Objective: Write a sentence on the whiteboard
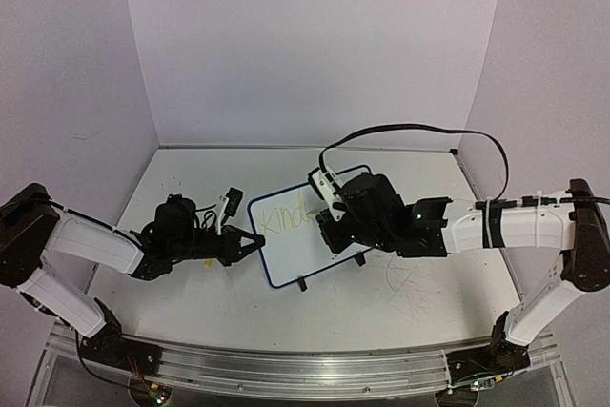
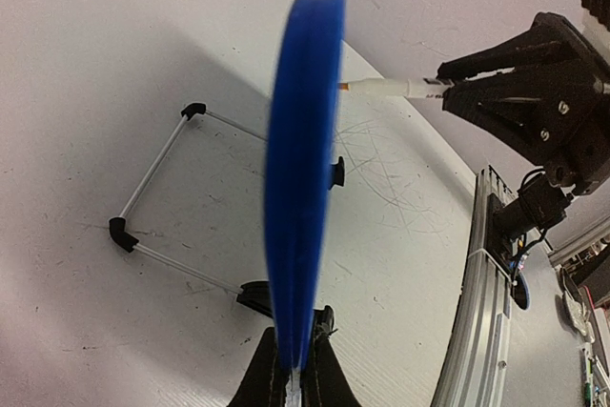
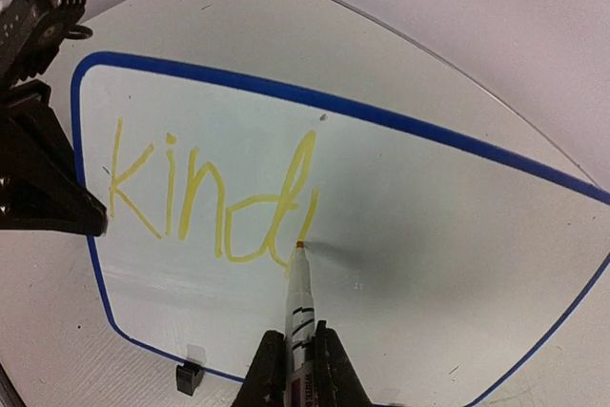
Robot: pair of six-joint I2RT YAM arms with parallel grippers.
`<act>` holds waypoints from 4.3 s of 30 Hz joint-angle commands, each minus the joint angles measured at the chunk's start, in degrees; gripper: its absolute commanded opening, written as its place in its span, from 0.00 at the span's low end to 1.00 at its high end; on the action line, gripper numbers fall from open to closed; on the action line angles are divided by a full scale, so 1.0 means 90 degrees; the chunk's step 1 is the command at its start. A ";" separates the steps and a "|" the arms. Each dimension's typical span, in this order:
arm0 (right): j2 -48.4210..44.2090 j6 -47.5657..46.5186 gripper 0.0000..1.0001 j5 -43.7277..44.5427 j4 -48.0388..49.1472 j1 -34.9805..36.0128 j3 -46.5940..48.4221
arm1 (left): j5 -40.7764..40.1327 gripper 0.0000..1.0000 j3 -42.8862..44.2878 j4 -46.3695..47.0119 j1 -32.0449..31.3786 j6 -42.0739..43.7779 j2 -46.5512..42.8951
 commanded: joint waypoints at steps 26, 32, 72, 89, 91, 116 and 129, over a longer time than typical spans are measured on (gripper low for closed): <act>-0.0203 0.0234 0.00 0.0220 -0.0075 -0.0128 -0.0022 | -0.0172 0.00 0.0091 -0.0271 -0.0015 0.0134 -0.0134; -0.0271 0.0349 0.00 0.0110 -0.0156 -0.0109 -0.0200 | -0.0163 0.00 0.0117 -0.0286 -0.0013 0.0130 -0.0107; -0.0236 0.0405 0.00 -0.0559 0.0274 -0.0427 0.0026 | -0.0174 0.00 0.0146 -0.0343 -0.0022 0.0144 -0.0104; -0.0373 0.0601 0.00 0.0333 0.0157 -0.0431 -0.0047 | -0.0193 0.00 0.0120 -0.0372 -0.0016 0.0144 -0.0141; -0.0408 0.0585 0.00 0.0375 0.0163 -0.0434 -0.0055 | -0.0192 0.00 0.0123 -0.0368 -0.0021 0.0143 -0.0142; -0.0044 0.0515 0.00 -0.0035 0.0450 -0.0437 0.0206 | -0.0179 0.00 0.0158 -0.0399 -0.0021 0.0164 -0.0146; -0.0182 0.0652 0.00 -0.0256 0.0243 -0.0424 -0.0083 | -0.0185 0.00 0.0175 -0.0410 -0.0018 0.0167 -0.0136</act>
